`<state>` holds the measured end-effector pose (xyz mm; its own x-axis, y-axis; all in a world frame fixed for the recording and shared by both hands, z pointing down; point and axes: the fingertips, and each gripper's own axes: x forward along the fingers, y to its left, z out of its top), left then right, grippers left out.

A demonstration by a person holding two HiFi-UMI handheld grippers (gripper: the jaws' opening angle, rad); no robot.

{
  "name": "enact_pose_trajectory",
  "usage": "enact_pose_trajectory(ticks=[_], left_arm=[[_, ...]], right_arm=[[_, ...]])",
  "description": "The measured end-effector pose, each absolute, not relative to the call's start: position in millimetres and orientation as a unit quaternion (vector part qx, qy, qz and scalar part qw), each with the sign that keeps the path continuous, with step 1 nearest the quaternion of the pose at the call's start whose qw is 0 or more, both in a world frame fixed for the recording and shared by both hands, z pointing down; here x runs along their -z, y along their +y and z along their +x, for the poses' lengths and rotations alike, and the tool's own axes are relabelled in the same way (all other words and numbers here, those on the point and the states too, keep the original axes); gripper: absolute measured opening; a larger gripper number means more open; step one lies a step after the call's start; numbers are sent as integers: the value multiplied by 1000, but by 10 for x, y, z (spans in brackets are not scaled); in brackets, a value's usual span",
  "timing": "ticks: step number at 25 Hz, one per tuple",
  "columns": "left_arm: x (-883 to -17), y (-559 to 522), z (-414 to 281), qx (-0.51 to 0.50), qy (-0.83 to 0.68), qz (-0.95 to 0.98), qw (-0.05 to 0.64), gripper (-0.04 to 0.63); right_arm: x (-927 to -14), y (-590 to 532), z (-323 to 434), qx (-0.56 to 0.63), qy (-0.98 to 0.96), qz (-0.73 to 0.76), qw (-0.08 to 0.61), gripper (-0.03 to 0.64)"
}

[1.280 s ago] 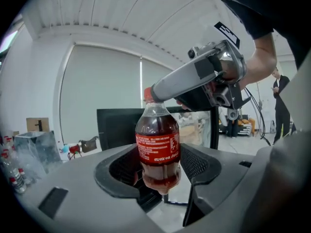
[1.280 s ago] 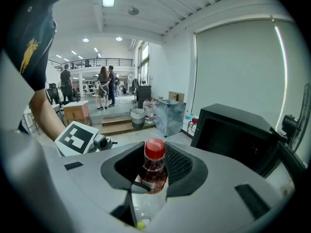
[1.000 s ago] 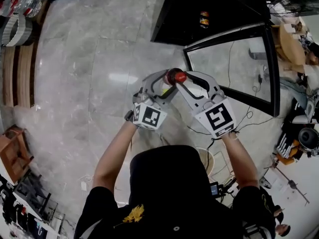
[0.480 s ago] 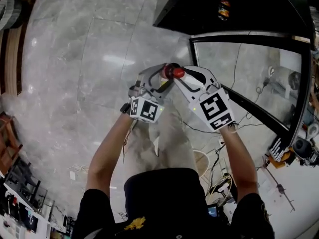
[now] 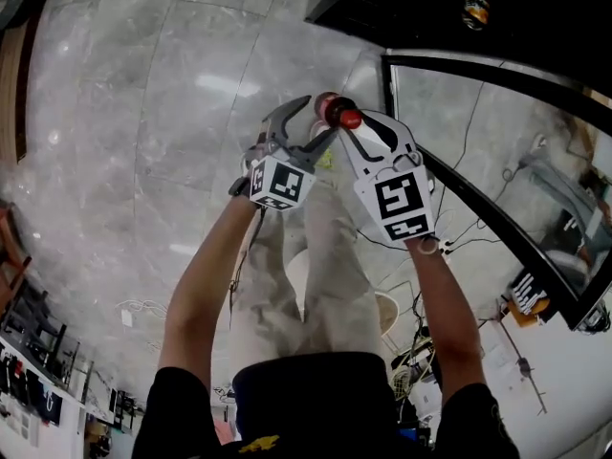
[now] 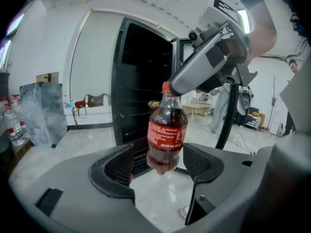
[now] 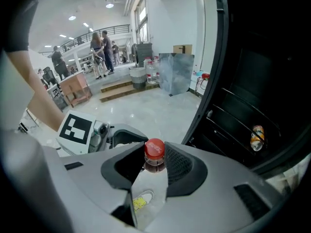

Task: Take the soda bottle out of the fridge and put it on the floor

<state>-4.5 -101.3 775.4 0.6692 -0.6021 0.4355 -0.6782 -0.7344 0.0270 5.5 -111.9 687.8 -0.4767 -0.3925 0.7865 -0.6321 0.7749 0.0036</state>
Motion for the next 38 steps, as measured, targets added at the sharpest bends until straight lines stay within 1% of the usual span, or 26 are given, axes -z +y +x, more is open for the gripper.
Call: enact_pose_trajectory(ticks=[6,10,12,16,19,23,28,31,35,38], left_arm=[[-8162,-830,-567,-222,-396,876,162,315],[-8186,-685,-1015,-214,-428,856,196,266],[-8149,-671,-1203,-190,-451,846,211,238],[-8096,-618,-1450,-166,-474,827,253,205],[-8156,-598,-1534,-165,-475,824,262,188],[-8328,-637,-1510,-160,-464,836,247,175],[-8517,-629,-1359,-161,-454,840,249,169],[-8485,-554,-1272,-161,-449,840,258,166],[-8317,-424,-1250,-177,-432,843,267,163],[-7959,-393,-1231,-178,-437,840,268,160]], right_arm=[[-7862,-1244,399,-196,-803,370,423,115],[-8797,-1275,669,-237,-764,409,440,114],[-9297,-1288,777,-253,-745,419,454,114],[-10302,-1213,873,-270,-718,417,488,110],[-10987,-1121,947,-292,-701,417,500,110],[-11626,-1071,965,-300,-684,422,513,110],[-12070,-1021,1007,-300,-677,412,531,110],[-12198,-999,1081,-316,-661,430,528,112],[-12030,-1033,1154,-336,-633,459,525,100],[-11633,-984,1141,-339,-627,468,522,104]])
